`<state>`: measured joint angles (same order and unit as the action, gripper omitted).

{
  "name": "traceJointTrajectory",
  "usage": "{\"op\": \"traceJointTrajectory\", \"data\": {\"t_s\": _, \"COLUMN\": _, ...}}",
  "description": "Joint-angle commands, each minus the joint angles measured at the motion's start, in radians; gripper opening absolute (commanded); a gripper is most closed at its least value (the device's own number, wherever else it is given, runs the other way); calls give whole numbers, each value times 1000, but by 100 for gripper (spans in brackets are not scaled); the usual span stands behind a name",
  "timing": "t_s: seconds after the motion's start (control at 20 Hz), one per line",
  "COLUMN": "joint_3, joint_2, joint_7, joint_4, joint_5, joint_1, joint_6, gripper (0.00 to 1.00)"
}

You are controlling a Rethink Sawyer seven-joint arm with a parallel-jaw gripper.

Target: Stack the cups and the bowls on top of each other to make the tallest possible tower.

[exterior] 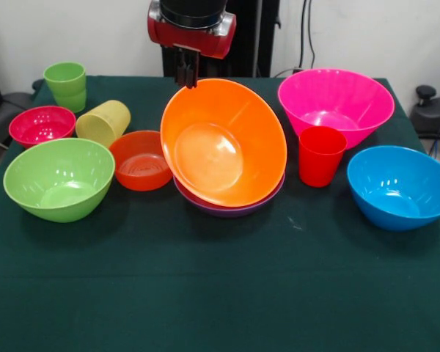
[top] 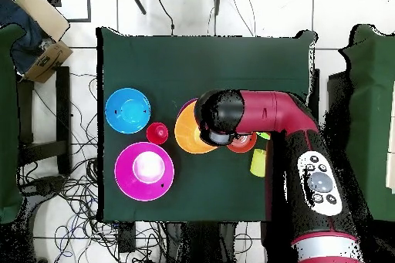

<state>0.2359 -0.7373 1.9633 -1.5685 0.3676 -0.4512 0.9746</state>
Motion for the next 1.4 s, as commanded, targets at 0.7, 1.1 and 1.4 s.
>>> {"op": "traceJointTrajectory", "data": {"t_s": 0.7, "joint_3": 70, "joint_2": 21, "joint_7": -192, "joint_4": 9, "joint_5": 78, "joint_1": 2, "joint_6": 60, "gripper": 0}}
{"op": "traceJointTrajectory", "data": {"t_s": 1.1, "joint_3": 75, "joint_2": 10, "joint_7": -198, "joint_4": 7, "joint_5": 83, "joint_1": 7, "joint_6": 57, "gripper": 0}}
{"op": "traceJointTrajectory", "data": {"t_s": 1.4, "joint_3": 65, "joint_2": 23, "joint_7": -158, "joint_4": 25, "joint_5": 74, "joint_1": 14, "joint_6": 75, "gripper": 0}}
